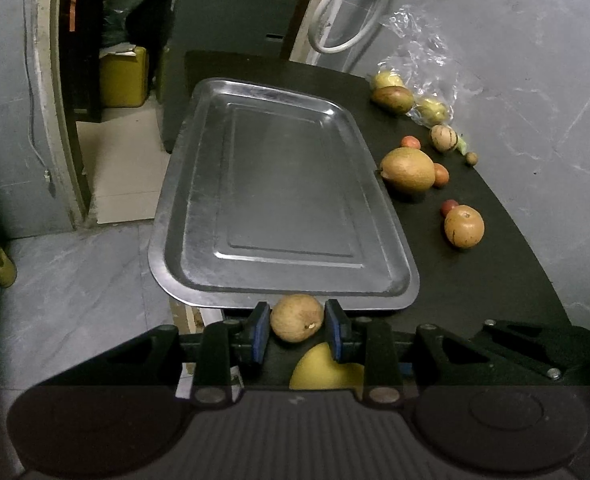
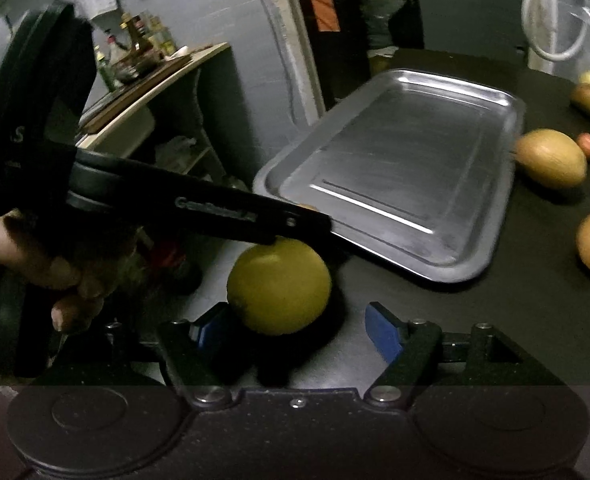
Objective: Organize fruits
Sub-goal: 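Close the right gripper on the lemon and lift it while the left holds its fruit, then carry both fruits over the metal tray and open the left gripper to drop the brown fruit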
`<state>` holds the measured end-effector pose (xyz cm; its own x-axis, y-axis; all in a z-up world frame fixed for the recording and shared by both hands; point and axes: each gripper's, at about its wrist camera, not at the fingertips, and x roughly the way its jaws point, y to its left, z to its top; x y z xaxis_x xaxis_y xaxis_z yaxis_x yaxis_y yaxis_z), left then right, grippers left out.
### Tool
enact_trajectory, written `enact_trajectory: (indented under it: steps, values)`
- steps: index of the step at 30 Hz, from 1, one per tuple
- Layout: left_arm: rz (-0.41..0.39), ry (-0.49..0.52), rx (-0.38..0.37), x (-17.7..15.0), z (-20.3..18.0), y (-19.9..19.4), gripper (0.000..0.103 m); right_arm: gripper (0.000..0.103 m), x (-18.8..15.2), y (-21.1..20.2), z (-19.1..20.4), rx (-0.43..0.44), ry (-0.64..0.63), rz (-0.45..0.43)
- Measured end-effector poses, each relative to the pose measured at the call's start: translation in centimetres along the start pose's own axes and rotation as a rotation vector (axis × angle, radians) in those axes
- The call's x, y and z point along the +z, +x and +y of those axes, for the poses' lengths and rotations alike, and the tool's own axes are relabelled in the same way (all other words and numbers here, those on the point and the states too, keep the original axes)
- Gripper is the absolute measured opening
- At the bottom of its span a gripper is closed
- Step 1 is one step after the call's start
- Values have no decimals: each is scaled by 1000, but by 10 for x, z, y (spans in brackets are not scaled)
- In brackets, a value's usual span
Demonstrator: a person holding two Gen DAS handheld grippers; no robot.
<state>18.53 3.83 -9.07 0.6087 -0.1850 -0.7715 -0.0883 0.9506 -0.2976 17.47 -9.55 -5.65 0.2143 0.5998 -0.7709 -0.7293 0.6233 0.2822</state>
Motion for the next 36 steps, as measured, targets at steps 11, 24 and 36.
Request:
enact_trajectory:
  steps: [11,24,36]
  values:
    - [12,21,-29,1,2,0,32,67,4,23,14,25,-16,-30]
    - [10,47,-67,11,0,1,32,66,-1,12,6,-68,10,-52]
    - [-37,64,-125,41,-4,11,32,66,-5,-28,-13,-214,111,-90]
